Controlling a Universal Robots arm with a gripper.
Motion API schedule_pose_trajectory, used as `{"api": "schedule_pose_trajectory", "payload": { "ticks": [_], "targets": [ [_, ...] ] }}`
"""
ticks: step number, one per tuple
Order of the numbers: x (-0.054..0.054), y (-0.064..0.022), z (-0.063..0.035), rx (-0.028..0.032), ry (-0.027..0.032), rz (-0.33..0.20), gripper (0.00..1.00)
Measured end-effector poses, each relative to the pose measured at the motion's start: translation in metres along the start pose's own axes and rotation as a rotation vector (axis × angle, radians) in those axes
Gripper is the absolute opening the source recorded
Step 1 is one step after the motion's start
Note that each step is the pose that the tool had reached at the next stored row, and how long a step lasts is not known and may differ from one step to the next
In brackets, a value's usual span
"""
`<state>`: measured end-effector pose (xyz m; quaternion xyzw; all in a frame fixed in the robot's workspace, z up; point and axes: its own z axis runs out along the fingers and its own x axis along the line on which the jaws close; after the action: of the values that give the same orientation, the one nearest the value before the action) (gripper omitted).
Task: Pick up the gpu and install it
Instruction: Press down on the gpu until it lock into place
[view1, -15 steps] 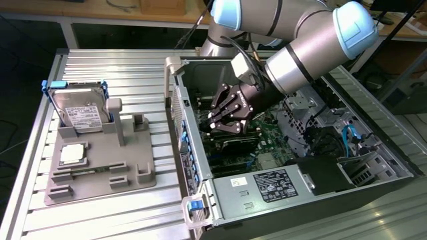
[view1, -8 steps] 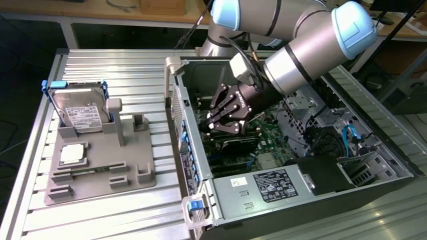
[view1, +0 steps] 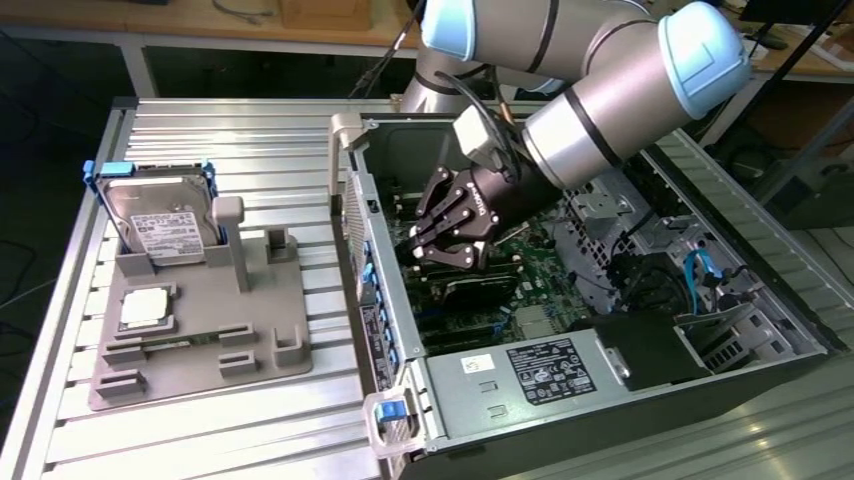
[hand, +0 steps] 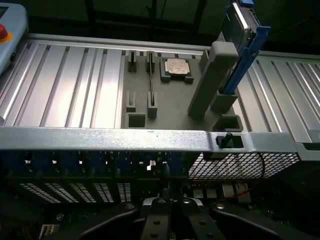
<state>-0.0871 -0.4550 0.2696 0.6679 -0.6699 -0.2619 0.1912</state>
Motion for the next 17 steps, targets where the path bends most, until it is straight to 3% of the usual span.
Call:
{"api": "schedule_pose_trajectory", "payload": {
  "ticks": [6,10,17],
  "targets": [
    [-0.0002,0.0016,-0.0019,-0.005,0.0005,0.001,0.11],
    [0.0046,0.0018,-0.0026,-0.0071,-0.0108,-0.007,0.11],
    [0.0067,0.0034,-0.0017,-0.0072,-0.0123,-0.009,0.11]
  ]
}}
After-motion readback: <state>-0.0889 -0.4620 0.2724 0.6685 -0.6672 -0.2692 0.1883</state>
